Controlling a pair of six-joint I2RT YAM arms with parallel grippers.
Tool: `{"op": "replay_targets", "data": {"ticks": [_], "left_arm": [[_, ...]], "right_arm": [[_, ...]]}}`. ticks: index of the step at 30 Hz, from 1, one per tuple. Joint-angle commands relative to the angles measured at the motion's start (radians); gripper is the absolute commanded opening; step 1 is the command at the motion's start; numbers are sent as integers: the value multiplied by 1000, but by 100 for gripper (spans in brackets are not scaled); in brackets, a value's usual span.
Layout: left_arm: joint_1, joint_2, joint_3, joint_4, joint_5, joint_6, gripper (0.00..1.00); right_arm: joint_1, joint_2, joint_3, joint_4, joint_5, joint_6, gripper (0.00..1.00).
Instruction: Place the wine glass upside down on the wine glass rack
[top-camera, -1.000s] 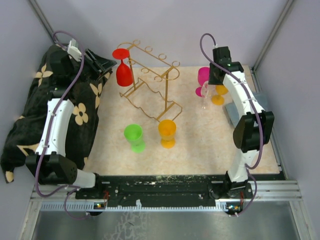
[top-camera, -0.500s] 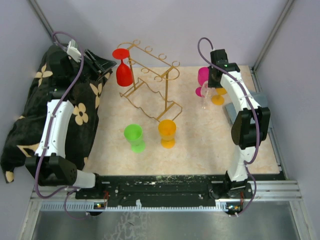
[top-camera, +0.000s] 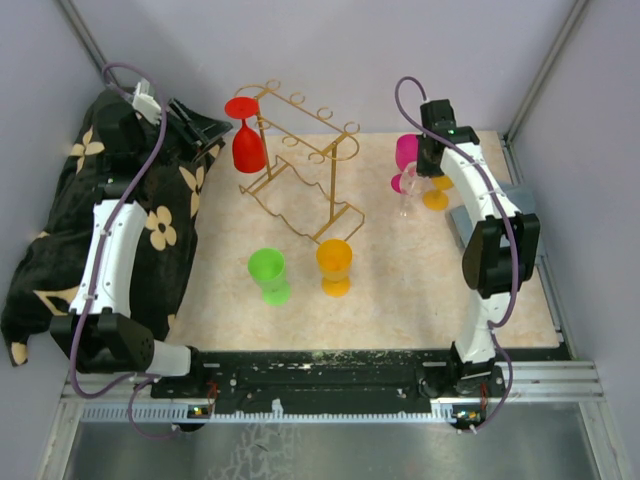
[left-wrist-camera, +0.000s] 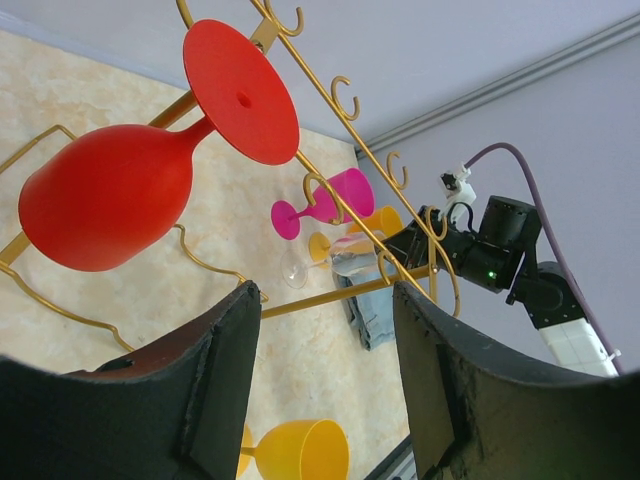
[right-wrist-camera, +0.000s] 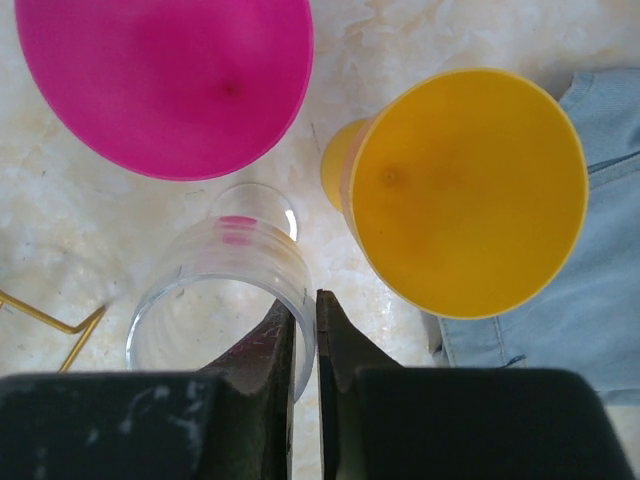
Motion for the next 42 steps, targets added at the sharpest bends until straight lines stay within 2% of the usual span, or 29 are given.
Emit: {"op": "replay_targets", "data": {"ticks": [1, 12, 20, 29, 37, 42], "left_arm": [[7, -30, -8, 23, 12, -3, 61], [8, -32, -12, 21, 9, -4, 61], [13, -34, -14, 20, 3, -2, 61], [13, -36, -15, 19, 1, -5, 61], [13, -54, -20, 20, 0, -9, 61], [13, -71, -28, 40, 12, -23, 61]], "right_arm": [[-3, 17, 4, 23, 12, -1, 0], [-3, -10, -1, 4, 3, 3, 0], [5, -104, 2, -37, -60, 8, 0], [79, -189, -15, -65, -51, 13, 0], [109, -255, 41, -16, -56, 52, 0], [112, -362, -38, 157, -43, 74, 0]]}}
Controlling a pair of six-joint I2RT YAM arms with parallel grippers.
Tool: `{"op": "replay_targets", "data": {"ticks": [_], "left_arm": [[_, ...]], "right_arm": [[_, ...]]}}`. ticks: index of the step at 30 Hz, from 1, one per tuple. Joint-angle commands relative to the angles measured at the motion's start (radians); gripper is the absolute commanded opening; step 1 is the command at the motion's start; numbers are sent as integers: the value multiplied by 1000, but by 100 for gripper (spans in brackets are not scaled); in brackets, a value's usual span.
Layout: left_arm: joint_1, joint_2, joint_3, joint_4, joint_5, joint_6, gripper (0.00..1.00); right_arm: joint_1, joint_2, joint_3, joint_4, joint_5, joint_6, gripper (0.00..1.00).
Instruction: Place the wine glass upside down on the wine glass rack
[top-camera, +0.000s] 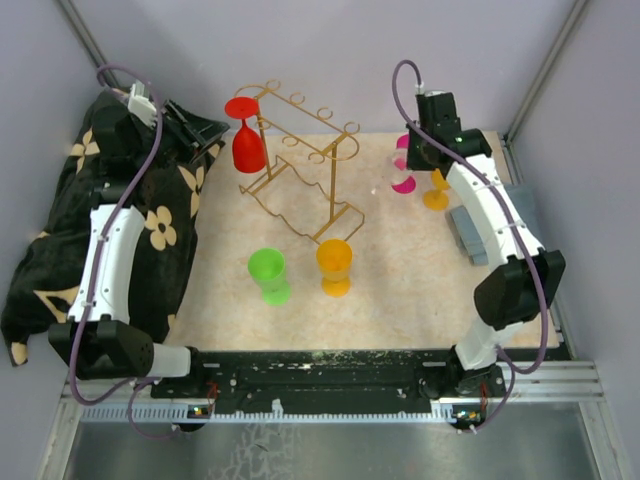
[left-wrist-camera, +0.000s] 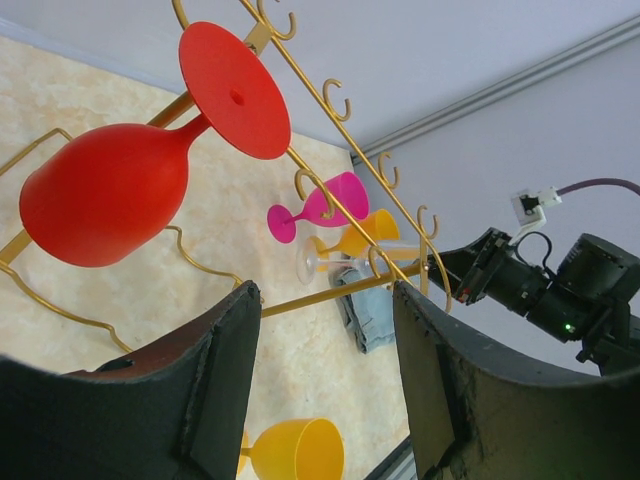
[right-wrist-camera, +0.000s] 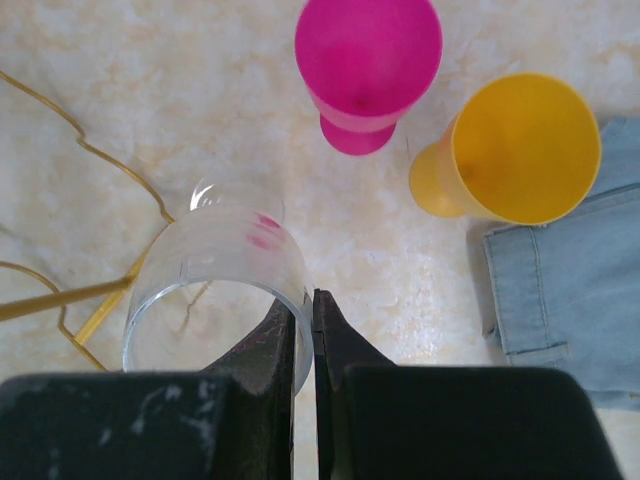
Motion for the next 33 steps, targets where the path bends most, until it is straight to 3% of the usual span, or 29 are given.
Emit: {"op": "replay_targets", "data": {"ticks": [1, 16, 25, 33], "left_arm": [[5, -47, -14, 46, 15, -20, 61], [5, -118, -117, 213, 85, -134, 61], [4, -141, -156, 410, 168, -251, 61], [3, -126, -218, 673, 241, -441, 61]], "right_arm": [[3, -163, -41, 250, 16, 36, 0], [10, -334, -182, 694, 126, 63, 0], [8, -456, -289, 962, -83, 196, 0], [-48, -455, -303, 1187, -444, 468, 0]]}}
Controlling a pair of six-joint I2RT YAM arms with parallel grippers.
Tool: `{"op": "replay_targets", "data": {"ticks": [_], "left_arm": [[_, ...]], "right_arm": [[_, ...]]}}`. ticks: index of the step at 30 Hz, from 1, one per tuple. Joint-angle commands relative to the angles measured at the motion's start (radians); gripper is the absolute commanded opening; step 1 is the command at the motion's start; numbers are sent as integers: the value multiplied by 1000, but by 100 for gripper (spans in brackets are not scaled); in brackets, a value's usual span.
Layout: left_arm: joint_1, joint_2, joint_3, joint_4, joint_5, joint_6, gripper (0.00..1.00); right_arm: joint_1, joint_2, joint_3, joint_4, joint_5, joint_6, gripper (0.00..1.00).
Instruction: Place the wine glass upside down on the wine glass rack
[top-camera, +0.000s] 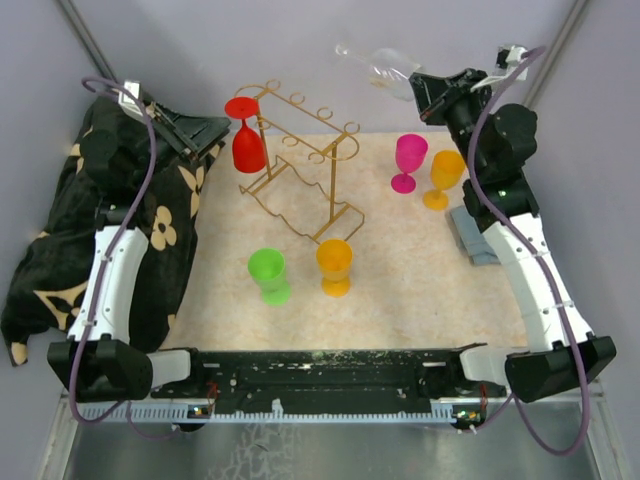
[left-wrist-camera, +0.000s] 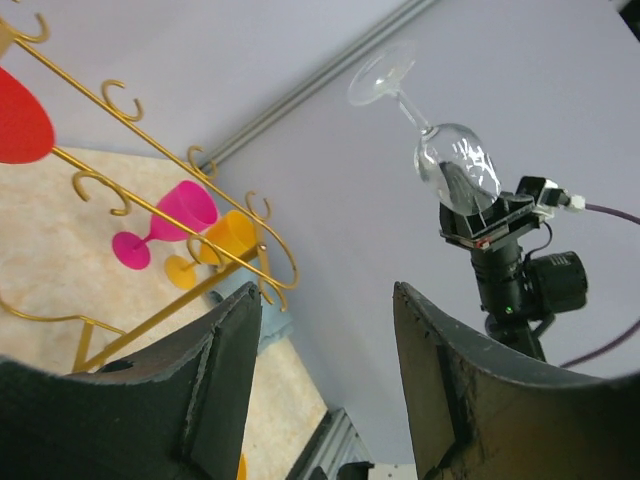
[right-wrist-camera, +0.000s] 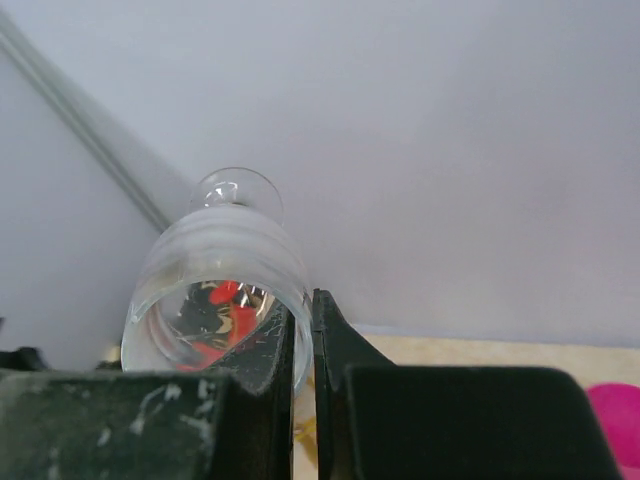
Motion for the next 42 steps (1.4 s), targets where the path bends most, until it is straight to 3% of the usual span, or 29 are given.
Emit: {"op": "replay_targets", "data": {"ticks": [1, 9, 13, 19, 34, 42], "left_arm": [[4, -1, -38, 235, 69, -152, 61], [3, 19, -60, 444, 101, -287, 61], [2, 44, -103, 692, 108, -468, 61], [-22, 108, -113, 1000, 101, -701, 62], [-159, 223, -73, 1315, -12, -939, 61], [-214, 275, -31, 1412, -60, -1009, 59]], "right_arm": [[-48, -3, 23, 291, -295, 243, 0], [-82, 118, 77, 573, -595, 556, 0], [-82, 216, 96, 807, -715, 777, 0], [-77, 335, 119, 1130, -778, 1053, 0], [27, 508, 200, 1354, -821, 1245, 0], [55, 540, 210, 1367, -828, 1251, 0]]}}
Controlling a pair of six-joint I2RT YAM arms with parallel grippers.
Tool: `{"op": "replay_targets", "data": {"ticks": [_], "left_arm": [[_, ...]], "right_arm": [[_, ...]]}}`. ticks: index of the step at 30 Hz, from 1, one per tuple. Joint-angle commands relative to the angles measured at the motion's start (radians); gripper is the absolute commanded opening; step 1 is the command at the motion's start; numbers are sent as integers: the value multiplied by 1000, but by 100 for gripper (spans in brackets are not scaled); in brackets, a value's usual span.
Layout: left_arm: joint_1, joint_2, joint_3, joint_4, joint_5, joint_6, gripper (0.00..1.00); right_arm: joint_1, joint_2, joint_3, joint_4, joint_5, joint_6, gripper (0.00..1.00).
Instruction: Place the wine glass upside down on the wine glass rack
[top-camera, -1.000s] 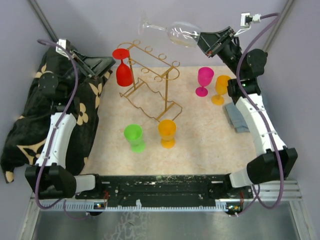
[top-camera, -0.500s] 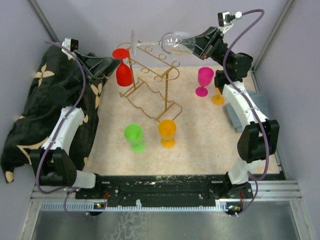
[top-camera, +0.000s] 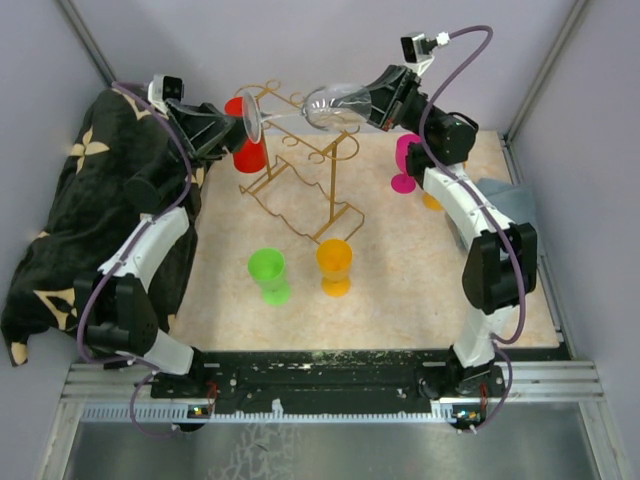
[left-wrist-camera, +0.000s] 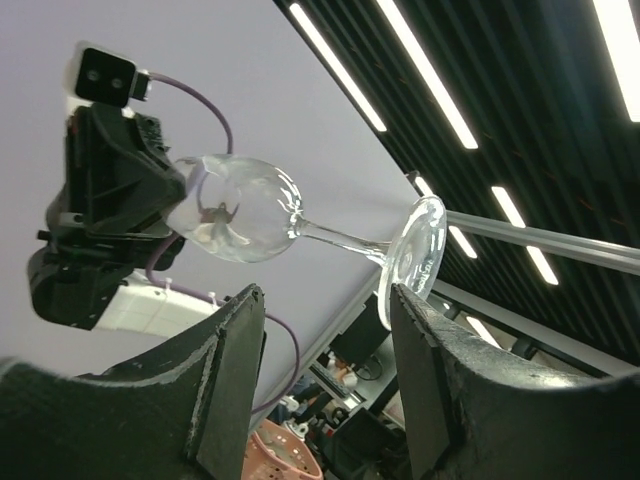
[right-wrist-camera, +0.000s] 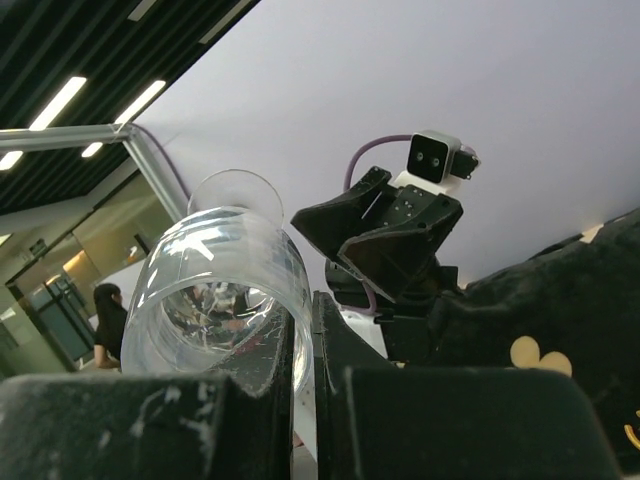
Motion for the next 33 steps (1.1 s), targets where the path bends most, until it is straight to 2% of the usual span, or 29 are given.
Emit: {"op": "replay_targets", "data": {"ticks": [1, 10, 13, 20, 23, 24, 25, 30, 33], "left_arm": [[-31, 15, 44, 155, -52, -66, 58], [-67, 14, 66, 198, -75, -95, 49], [-73, 10, 59, 201, -78, -101, 42], [-82, 0, 59, 206, -74, -111, 43], [-83, -8, 53, 202, -73, -108, 40], [-83, -9, 57, 202, -71, -106, 35], [-84, -11, 62, 195, -62, -107, 34], [-86, -22, 68, 159, -42, -94, 35], [-86, -20, 71, 165, -45, -94, 27]], "right_arm": [[11, 2, 67, 74, 26, 22, 0], [12, 29, 81, 74, 35, 24, 0], [12, 37, 87, 74, 38, 24, 0], [12, 58, 109, 63, 39, 23, 0], [12, 69, 120, 56, 42, 21, 0], [11, 72, 122, 54, 44, 21, 0], [12, 74, 124, 53, 45, 22, 0], [12, 84, 133, 46, 45, 20, 0], [12, 86, 134, 43, 46, 18, 0]]}}
